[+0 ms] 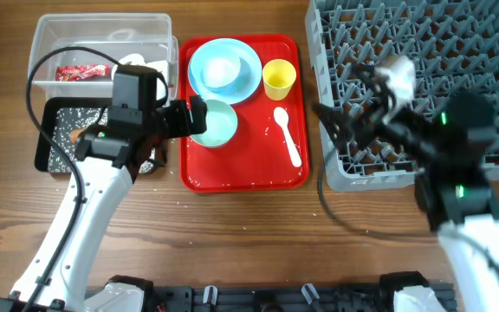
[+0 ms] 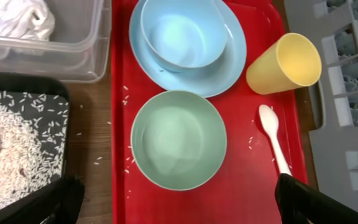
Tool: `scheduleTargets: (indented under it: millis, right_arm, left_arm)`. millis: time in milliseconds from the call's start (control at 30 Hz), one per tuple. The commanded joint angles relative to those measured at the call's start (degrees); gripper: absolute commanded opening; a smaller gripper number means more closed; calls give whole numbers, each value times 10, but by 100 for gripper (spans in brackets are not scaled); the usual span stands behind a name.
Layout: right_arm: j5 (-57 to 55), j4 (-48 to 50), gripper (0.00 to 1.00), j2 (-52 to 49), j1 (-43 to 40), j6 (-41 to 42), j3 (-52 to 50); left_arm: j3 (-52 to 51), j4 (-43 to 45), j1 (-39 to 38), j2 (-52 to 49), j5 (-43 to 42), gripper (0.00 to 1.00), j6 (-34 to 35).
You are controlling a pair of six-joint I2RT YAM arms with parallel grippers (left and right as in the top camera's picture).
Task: Sort waste into correct bins and load items into the dishwasher rack
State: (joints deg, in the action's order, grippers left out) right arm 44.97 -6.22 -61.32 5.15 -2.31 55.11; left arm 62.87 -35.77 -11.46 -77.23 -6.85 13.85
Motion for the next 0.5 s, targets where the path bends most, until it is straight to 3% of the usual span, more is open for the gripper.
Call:
scheduleTargets:
  millis: [0,67,133,200,300,467]
  right_arm:
    - [226,31,100,-92,1,15,73]
    - [305,117,100,-128,1,63,73]
    - [354,248,100,-167,7,180,73]
    - [357,357,100,-199,19,278,73]
    - [339,477,100,-245,53,363,73]
    - [280,488,100,-284,114,396,81]
  left_arm:
    - [-2,2,12,12,3,100,1]
    - [-2,2,20,12,3,100,3]
    - [-2,-1,31,12,-1,100,3]
    - [-2,-3,46,12,-23,100,3]
    - [-2,-3,82,12,-68,100,3]
    - [3,-14,133,12,-73,100,-24]
